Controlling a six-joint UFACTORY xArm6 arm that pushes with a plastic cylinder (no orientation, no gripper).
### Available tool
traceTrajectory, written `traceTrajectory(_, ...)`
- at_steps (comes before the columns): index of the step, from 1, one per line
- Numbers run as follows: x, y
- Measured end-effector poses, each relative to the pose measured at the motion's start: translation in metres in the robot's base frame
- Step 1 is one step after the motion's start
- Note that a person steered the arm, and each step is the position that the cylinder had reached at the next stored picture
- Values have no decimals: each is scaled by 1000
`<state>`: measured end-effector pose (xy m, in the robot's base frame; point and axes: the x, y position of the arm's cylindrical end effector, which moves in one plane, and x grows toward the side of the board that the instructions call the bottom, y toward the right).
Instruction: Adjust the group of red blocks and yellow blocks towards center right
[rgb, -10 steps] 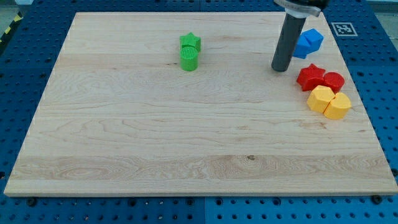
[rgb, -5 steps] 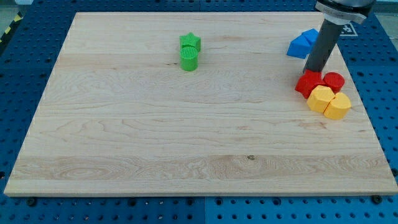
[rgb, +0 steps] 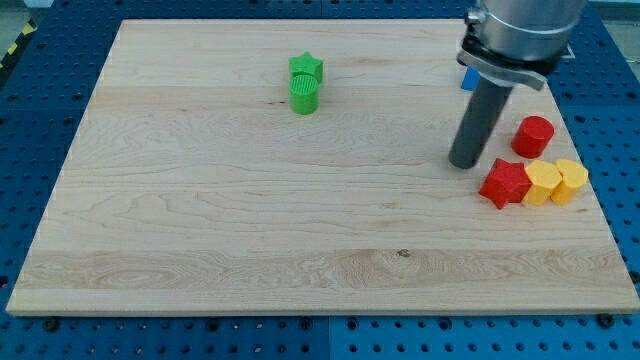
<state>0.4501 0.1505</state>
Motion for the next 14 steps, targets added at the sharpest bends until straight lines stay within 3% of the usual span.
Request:
traceTrajectory(1, 16, -21)
traceTrajectory(2, 65, 12)
traceTrajectory(3, 82, 68)
traceTrajectory(6, 88, 86)
traceTrajectory(11, 24, -4)
traceTrajectory(13, 61, 25)
traceTrajectory(14, 42, 32)
